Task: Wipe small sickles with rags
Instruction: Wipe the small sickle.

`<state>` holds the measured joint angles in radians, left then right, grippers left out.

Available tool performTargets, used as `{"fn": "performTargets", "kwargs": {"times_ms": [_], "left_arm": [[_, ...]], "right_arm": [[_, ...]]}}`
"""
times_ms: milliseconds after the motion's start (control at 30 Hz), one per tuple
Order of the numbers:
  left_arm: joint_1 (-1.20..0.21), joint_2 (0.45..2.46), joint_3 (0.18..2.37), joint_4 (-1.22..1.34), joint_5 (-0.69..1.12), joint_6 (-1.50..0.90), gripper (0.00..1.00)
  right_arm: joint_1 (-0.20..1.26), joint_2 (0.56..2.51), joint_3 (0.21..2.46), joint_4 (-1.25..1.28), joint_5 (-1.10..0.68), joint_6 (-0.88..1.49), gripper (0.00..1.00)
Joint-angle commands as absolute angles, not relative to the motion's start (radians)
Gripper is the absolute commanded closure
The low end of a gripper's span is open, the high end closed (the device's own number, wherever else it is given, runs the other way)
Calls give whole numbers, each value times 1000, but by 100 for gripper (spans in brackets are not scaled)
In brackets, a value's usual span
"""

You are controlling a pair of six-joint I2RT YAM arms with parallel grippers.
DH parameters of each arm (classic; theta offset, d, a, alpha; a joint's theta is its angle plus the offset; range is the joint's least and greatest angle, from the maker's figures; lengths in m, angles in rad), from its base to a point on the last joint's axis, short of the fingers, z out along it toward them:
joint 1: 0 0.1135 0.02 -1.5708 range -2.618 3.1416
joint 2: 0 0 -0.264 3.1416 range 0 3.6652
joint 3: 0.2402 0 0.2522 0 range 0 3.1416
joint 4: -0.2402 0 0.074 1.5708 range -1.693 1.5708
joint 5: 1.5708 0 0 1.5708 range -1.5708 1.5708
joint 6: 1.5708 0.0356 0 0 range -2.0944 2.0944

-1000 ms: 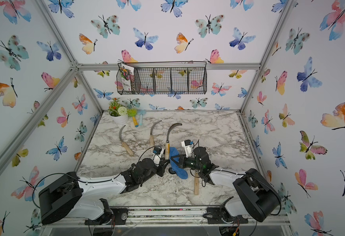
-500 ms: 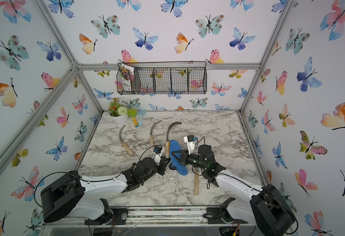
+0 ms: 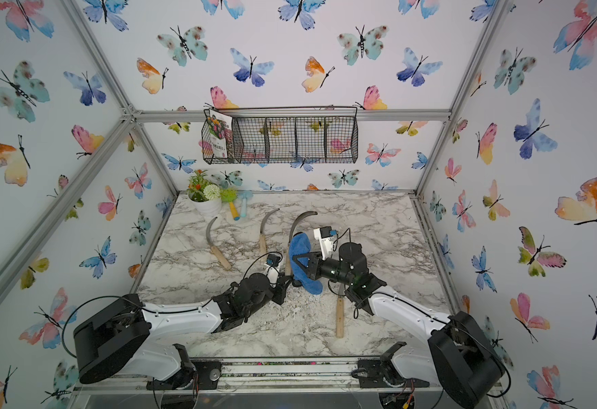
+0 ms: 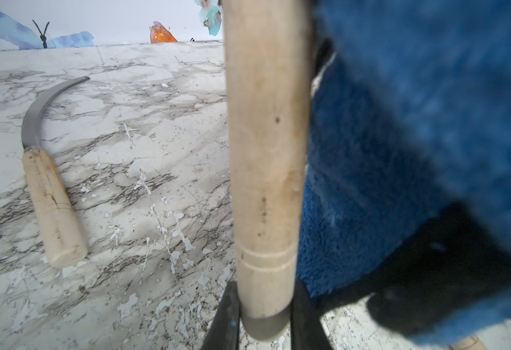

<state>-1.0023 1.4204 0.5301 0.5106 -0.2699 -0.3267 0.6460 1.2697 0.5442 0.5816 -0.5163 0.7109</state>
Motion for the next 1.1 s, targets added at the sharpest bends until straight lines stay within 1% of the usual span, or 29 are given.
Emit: {"fn": "performTargets", "kwargs": {"times_ms": [0,200,333,400,500,633,667,767,833,933,1067], "left_arm": [[-1006,1399,542,555,-269,-310,100],[-1006,1416,549,554,-265,-310,100],[-1006,1413,555,542,-253,-307,100],[-1007,1411,561,527,-237,-300,100],[-1006,1408,563,522,-197,-290,100],[-1008,1415,569,516,-151,-297,100],[-1008,1421,572,517,-139,-300,100],[-1010,1439,588,506,-122,-303,100],[-1009,1448,595,500,-125,-304,100],[-1010,1461,602,499,-126,-304,100],[-1009,1481,616,493,-102,-307,100]], "right_arm": [[666,1341,443,704,-563,770,97],[678,1432,374,844,-618,816,97],[673,1412,396,784,-590,785,97],[647,1395,416,766,-602,776,97],[585,1369,442,731,-618,756,97],[475,1348,479,728,-688,719,97],[471,1343,502,707,-684,688,97],[471,1338,592,535,-640,574,97],[470,1349,607,539,-632,560,97],[471,1385,631,548,-679,552,97],[471,1416,634,592,-687,527,97]]}}
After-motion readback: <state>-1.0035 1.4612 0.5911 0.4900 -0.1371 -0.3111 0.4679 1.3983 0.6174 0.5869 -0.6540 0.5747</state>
